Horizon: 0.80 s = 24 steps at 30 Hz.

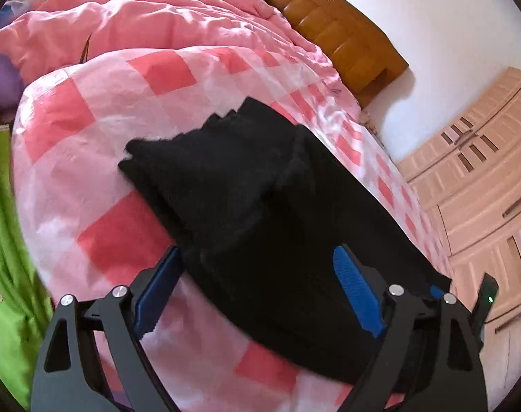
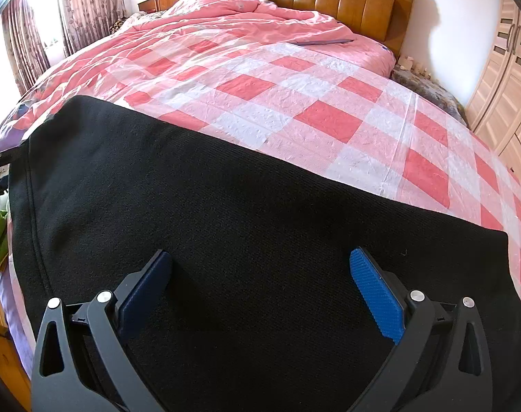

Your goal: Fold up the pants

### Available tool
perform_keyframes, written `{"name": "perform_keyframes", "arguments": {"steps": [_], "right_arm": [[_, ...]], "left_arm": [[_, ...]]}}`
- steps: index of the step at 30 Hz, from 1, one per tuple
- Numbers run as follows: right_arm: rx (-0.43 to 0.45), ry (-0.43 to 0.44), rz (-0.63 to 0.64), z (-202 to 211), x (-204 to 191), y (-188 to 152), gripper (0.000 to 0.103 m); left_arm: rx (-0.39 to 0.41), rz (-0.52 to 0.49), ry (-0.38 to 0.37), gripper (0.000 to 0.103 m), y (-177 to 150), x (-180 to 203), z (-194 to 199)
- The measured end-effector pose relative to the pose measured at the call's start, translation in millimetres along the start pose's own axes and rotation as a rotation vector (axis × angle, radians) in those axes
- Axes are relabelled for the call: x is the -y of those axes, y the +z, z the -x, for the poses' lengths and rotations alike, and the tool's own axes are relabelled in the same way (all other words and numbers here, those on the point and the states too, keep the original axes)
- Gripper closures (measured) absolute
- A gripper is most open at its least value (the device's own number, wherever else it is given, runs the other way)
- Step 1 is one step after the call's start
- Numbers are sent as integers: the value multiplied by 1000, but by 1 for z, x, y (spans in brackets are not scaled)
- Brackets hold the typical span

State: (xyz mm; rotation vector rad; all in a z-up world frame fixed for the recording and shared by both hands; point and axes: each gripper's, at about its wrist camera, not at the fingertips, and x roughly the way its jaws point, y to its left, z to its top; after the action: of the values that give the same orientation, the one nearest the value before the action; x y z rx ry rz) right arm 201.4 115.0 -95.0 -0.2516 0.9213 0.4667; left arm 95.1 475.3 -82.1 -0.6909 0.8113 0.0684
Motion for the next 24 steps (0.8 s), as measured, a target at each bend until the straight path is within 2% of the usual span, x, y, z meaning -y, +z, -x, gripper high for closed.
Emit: {"name": "perform_keyframes", "arguments": {"steps": [5,6,7,8,9,10,12,15,16,17,20,22,24], "right_arm": [[0,-1,0,0,0,0,4],[0,-1,0,0,0,0,4],[0,-2,0,0,0,0,4],[1,-1,-1,0,0,0,4],[0,-2,-1,0,0,0,4],[1,-2,0,0,0,0,4],[2,-6,1,0,0,0,4],[-9,-39,-36,9,-8,1,4],[3,2,-41,15,-16,2,4],[35,82,-11,23,-32,2,4],[26,137,104,25,-74,0,4],[-28,142,199,12,-99,-5,4],[-31,127,168,7,-96,-6,4]], "left_arm": [[53,70,-29,15,16,-11,-11],[59,81,-29,20,18,-13,-12],[68,84,-7,29,20,-14,-13],[67,77,2,43,21,-14,-14],[67,74,-5,52,22,-13,-14],[75,64,2,57,21,-11,-13],[113,11,42,73,19,-3,-5],[164,-59,98,76,17,15,10],[184,-101,129,76,16,25,14],[203,-159,175,76,15,38,16],[231,-246,252,76,12,61,19],[246,-266,269,76,11,68,23],[269,-284,265,76,8,79,33]]}}
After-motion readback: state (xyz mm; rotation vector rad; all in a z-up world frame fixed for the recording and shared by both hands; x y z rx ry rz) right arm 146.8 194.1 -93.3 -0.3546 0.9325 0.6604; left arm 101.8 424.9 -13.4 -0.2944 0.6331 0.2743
